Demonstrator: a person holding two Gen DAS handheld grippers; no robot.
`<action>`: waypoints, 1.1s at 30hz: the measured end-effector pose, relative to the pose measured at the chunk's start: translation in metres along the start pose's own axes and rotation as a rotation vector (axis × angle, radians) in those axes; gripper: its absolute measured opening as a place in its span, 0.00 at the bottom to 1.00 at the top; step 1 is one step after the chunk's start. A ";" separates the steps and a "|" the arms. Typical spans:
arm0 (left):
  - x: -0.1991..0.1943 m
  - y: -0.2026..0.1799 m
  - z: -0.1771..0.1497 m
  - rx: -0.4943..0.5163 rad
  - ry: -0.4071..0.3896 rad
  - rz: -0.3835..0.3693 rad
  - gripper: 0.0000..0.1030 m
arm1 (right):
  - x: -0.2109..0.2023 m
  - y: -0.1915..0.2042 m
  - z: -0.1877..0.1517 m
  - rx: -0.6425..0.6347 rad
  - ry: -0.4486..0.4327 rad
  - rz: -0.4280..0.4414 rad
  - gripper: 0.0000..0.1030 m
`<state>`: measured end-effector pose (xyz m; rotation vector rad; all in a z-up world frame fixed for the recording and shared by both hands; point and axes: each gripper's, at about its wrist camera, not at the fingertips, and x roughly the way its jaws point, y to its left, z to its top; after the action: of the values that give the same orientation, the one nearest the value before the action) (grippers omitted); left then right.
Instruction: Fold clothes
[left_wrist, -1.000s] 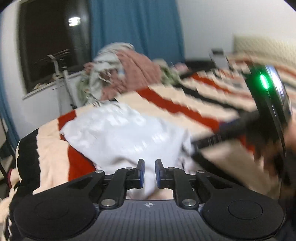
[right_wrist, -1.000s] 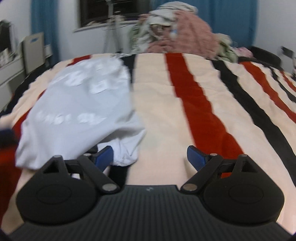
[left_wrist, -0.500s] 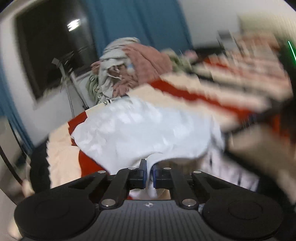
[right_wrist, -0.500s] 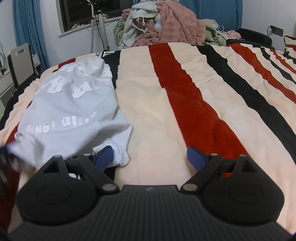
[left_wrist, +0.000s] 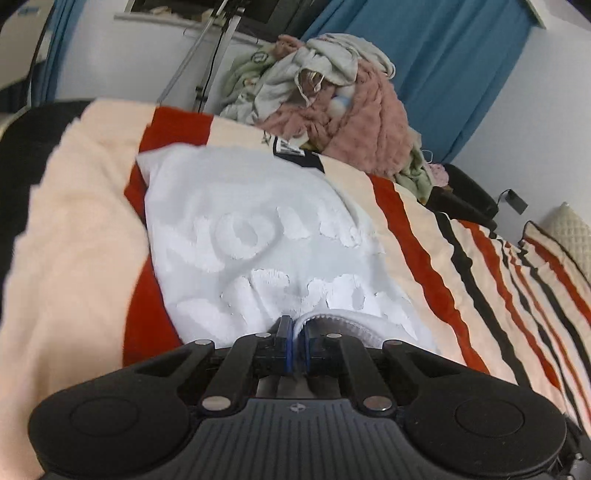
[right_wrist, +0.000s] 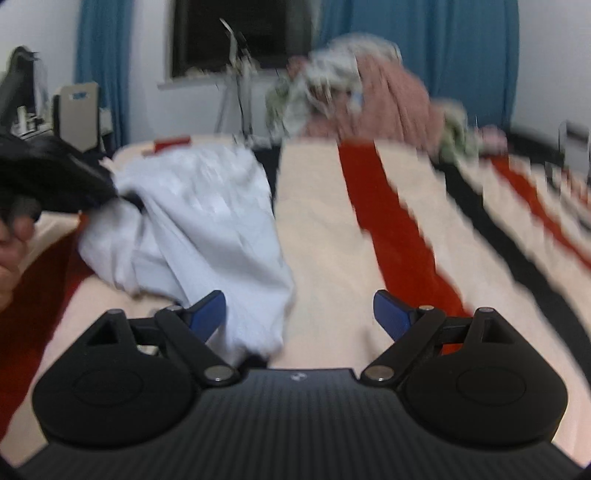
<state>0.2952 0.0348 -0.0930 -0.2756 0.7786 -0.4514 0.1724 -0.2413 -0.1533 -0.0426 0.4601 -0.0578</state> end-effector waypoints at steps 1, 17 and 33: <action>0.002 0.005 -0.001 -0.012 -0.004 -0.011 0.07 | -0.001 0.009 0.002 -0.037 -0.039 0.000 0.86; -0.056 -0.038 -0.010 0.016 -0.179 -0.086 0.06 | 0.016 0.054 0.006 -0.332 -0.184 -0.234 0.86; -0.123 -0.052 -0.047 -0.053 -0.356 -0.159 0.04 | 0.022 -0.004 0.006 -0.047 0.028 -0.265 0.86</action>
<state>0.1691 0.0463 -0.0289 -0.4553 0.4225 -0.5147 0.1944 -0.2464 -0.1574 -0.1494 0.4813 -0.3085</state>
